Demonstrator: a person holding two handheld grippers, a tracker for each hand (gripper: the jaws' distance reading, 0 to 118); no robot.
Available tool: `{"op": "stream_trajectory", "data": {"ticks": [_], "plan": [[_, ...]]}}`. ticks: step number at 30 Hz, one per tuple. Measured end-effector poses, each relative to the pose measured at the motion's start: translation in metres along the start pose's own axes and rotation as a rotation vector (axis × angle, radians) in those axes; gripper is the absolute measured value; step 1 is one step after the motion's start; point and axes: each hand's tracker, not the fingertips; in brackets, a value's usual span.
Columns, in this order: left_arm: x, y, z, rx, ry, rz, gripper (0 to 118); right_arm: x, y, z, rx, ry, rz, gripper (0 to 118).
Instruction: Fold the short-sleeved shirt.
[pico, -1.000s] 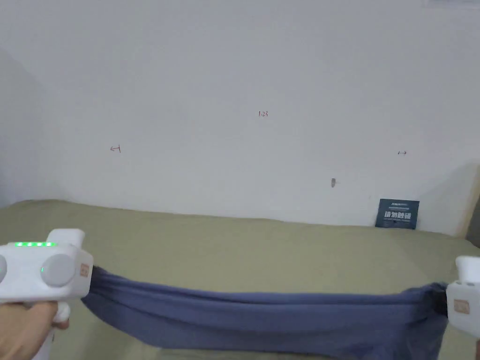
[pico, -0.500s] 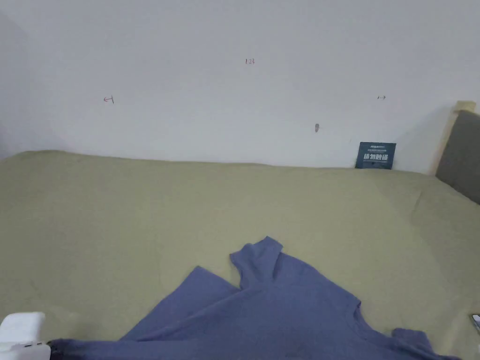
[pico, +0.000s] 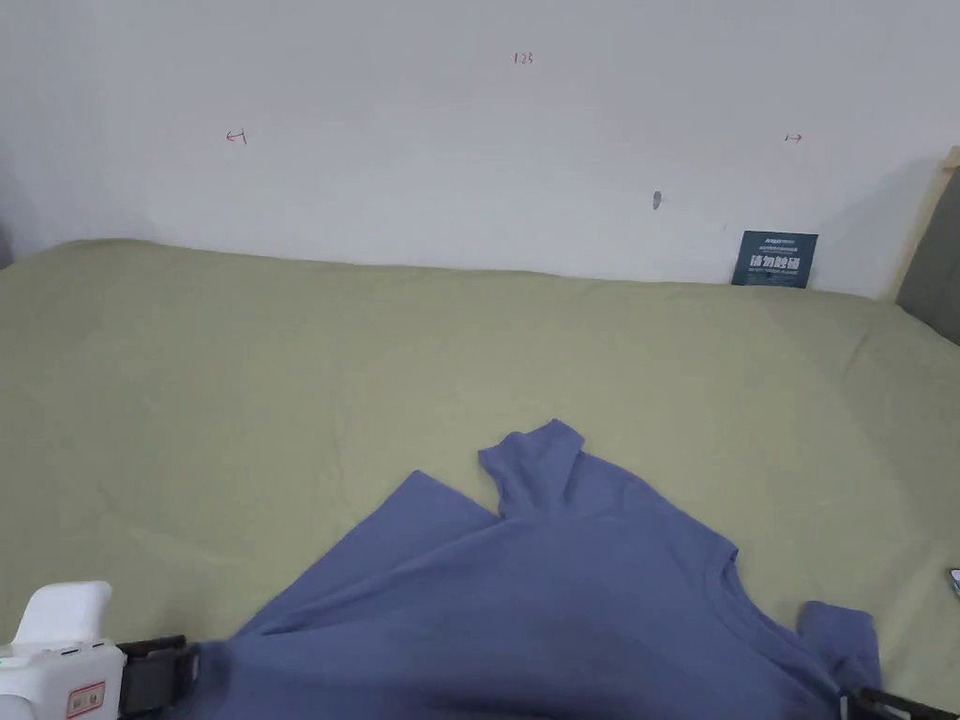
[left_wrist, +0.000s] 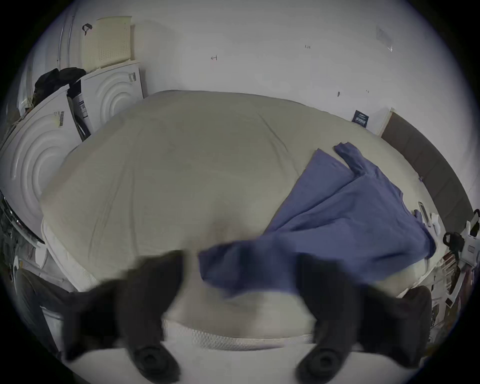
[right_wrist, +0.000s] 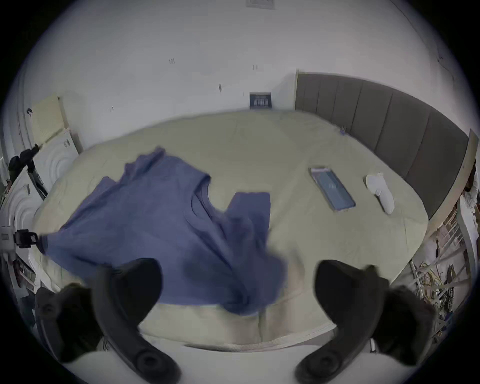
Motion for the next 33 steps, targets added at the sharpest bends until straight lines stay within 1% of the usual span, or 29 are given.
{"op": "stream_trajectory", "data": {"ticks": [1, 3, 5, 6, 7, 8, 9, 10, 11, 13, 14, 17, 18, 19, 20, 21, 22, 23, 24, 25, 30, 31, 32, 33], "plan": [[0.000, -0.001, 0.006, 0.014, 0.004, -0.003, 107, -0.001, -0.006, 0.007, -0.065, 0.048, -0.009, 112], [-0.001, -0.001, 0.019, 0.053, 0.017, 0.000, 107, -0.006, -0.010, 0.018, -0.070, 0.051, -0.008, 114], [-0.002, -0.002, 0.033, 0.074, 0.024, 0.008, 105, -0.011, 0.007, 0.018, -0.044, 0.054, -0.007, 114], [-0.002, -0.003, 0.041, 0.095, 0.036, 0.020, 101, -0.015, 0.008, 0.023, -0.038, 0.056, 0.001, 112], [-0.002, -0.004, 0.048, 0.117, 0.036, 0.027, 80, -0.020, 0.006, 0.031, -0.015, 0.059, 0.001, 95], [-0.002, -0.004, 0.053, 0.122, 0.034, 0.024, 44, -0.024, 0.005, 0.038, 0.014, 0.060, 0.006, 63], [-0.002, -0.006, 0.057, 0.136, 0.047, 0.028, 0, -0.026, 0.005, 0.040, 0.024, 0.056, 0.020, 19], [-0.003, -0.010, 0.058, 0.138, 0.085, 0.028, 0, -0.031, 0.003, 0.042, 0.039, 0.040, 0.022, 0], [-0.002, -0.012, 0.059, 0.148, 0.056, 0.036, 0, -0.033, 0.002, 0.047, 0.097, 0.022, 0.020, 0], [-0.013, -0.014, 0.048, 0.111, 0.012, 0.055, 0, -0.035, 0.004, 0.048, 0.042, 0.094, 0.020, 0], [-0.014, -0.016, 0.047, 0.109, 0.001, 0.069, 0, -0.037, 0.003, 0.049, 0.050, 0.092, 0.015, 0], [-0.018, -0.013, 0.039, 0.060, 0.000, 0.038, 0, -0.047, 0.001, 0.051, 0.059, 0.098, 0.071, 0], [-0.019, -0.013, 0.032, 0.038, -0.003, 0.019, 6, -0.051, 0.000, 0.051, 0.063, 0.091, 0.085, 0], [-0.021, -0.011, 0.026, 0.000, -0.024, 0.004, 34, -0.053, -0.001, 0.050, 0.057, 0.098, 0.088, 0], [-0.025, -0.007, 0.019, -0.024, -0.053, 0.000, 72, -0.055, -0.002, 0.048, 0.046, 0.109, 0.086, 0], [-0.026, -0.006, 0.010, -0.038, -0.061, 0.001, 103, -0.064, -0.001, 0.054, 0.042, 0.111, 0.093, 0], [-0.026, -0.005, 0.002, -0.054, -0.060, 0.005, 112, -0.069, -0.003, 0.054, 0.036, 0.114, 0.098, 0], [-0.025, -0.004, -0.008, -0.089, -0.024, -0.012, 112, -0.073, -0.005, 0.055, 0.029, 0.115, 0.107, 0], [-0.027, 0.001, -0.014, -0.068, -0.018, -0.013, 112, -0.072, -0.007, 0.049, 0.014, 0.128, 0.100, 0], [-0.027, 0.004, -0.022, -0.084, -0.001, -0.031, 112, -0.065, -0.008, 0.040, 0.002, 0.135, 0.099, 0], [-0.024, 0.008, -0.057, -0.179, 0.006, -0.073, 111, -0.067, -0.010, 0.029, -0.031, 0.138, 0.126, 0], [-0.021, 0.008, -0.060, -0.186, 0.008, -0.089, 107, -0.066, -0.009, 0.027, -0.036, 0.140, 0.130, 0], [-0.020, 0.008, -0.058, -0.184, 0.006, -0.099, 99, -0.066, -0.008, 0.024, -0.043, 0.141, 0.135, 0], [-0.018, 0.008, -0.055, -0.171, -0.006, -0.106, 81, -0.068, -0.009, 0.022, -0.048, 0.143, 0.143, 0]]}}
